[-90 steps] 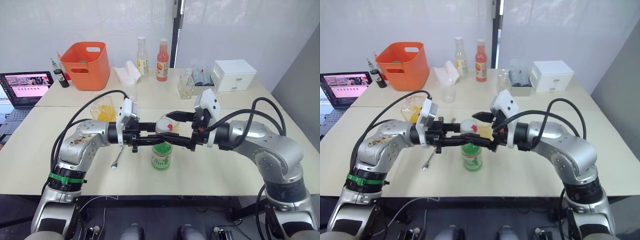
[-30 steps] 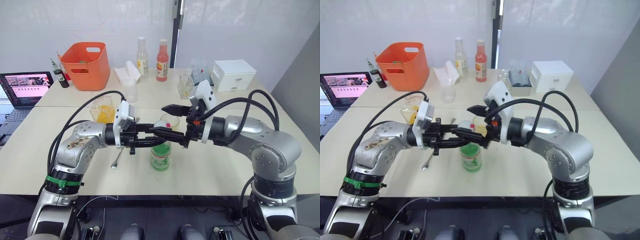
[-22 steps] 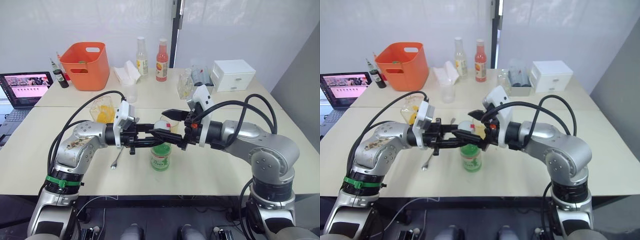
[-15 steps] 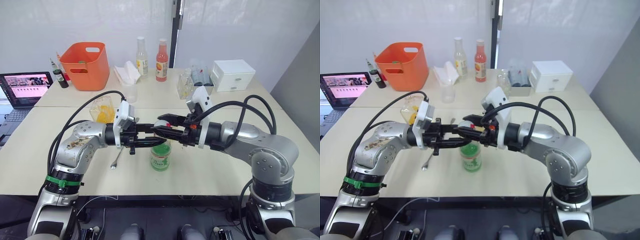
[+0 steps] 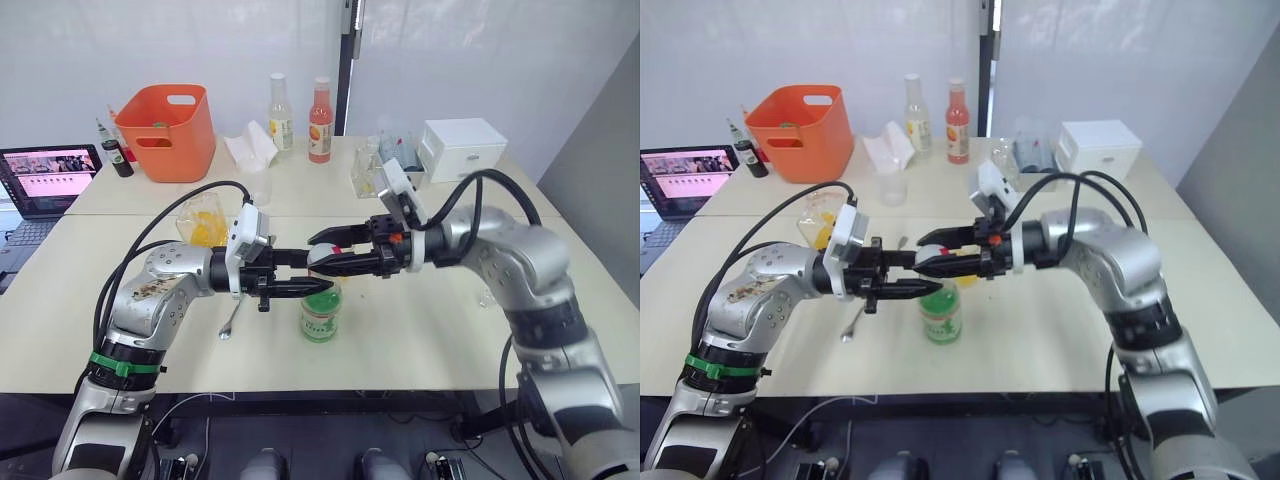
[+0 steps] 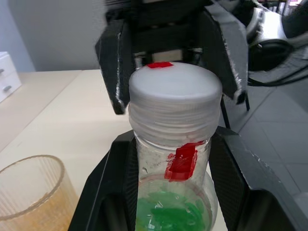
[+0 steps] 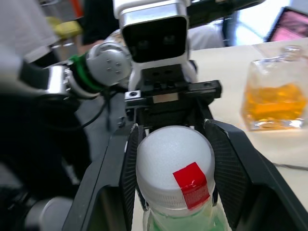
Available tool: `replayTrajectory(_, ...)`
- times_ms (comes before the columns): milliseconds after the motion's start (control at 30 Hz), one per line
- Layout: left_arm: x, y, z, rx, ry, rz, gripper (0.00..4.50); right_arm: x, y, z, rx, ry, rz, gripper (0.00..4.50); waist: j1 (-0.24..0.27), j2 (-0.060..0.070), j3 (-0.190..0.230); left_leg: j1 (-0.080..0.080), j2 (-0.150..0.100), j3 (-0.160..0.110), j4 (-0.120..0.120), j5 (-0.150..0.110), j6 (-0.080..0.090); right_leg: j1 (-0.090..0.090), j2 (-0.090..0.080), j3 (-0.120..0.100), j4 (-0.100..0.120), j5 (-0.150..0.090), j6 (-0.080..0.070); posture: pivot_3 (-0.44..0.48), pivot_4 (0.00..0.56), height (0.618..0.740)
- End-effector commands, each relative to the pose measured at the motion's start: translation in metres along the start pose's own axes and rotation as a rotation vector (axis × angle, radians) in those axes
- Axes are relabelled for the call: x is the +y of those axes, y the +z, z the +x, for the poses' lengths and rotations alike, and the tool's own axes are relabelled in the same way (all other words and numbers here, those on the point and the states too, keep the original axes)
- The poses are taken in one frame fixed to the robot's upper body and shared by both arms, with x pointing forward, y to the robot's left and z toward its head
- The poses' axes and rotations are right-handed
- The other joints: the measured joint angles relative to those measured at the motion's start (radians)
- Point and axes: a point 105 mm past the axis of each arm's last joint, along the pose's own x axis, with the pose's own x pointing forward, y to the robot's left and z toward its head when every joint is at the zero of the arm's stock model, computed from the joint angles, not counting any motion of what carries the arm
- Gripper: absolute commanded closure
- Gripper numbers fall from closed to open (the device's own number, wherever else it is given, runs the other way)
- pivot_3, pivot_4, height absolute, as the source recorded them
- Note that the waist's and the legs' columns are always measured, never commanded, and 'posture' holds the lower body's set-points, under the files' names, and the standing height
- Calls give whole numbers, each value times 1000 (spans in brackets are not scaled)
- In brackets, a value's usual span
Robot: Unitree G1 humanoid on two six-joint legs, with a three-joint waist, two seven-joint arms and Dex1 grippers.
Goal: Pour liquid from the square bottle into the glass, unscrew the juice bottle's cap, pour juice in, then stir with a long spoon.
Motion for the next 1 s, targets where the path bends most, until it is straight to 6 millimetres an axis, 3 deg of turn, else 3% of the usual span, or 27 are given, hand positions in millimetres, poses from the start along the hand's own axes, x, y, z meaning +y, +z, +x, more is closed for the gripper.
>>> replayTrajectory(33,-2,-9,-2,26,6,-41,2902,-2,9,5,7,199,-20,2825,0,0,0,0,0,0,0,0,0,0,0,0,0,0,0,0,150,715)
replayTrajectory(233,-2,-10,-2,22,13,-45,2902,-18,11,12,35,208,-22,2825,3,0,0,0,0,0,-1,0,0,0,-1,0,0,0,0,0,150,715)
replayTrajectory(300,-2,-11,-2,22,16,-46,2902,-19,12,11,31,210,-26,1781,3,0,0,0,0,0,-1,0,0,0,-1,0,0,0,0,0,150,715)
replayTrajectory(467,0,-12,-4,23,25,-44,2902,-14,29,-3,-45,192,-74,102,4,0,0,0,0,0,-1,0,0,0,-1,0,1,0,0,0,150,715)
replayTrajectory(667,2,-13,-6,25,38,-43,2902,14,39,-23,-112,51,-155,45,12,0,0,0,-1,-1,-1,0,0,0,-2,-2,1,0,0,0,150,715)
replayTrajectory(1000,4,-12,-7,21,46,-44,2902,25,17,-8,-116,-603,-33,45,4,0,0,1,-1,-1,-1,0,-1,0,-2,0,2,0,0,0,150,715)
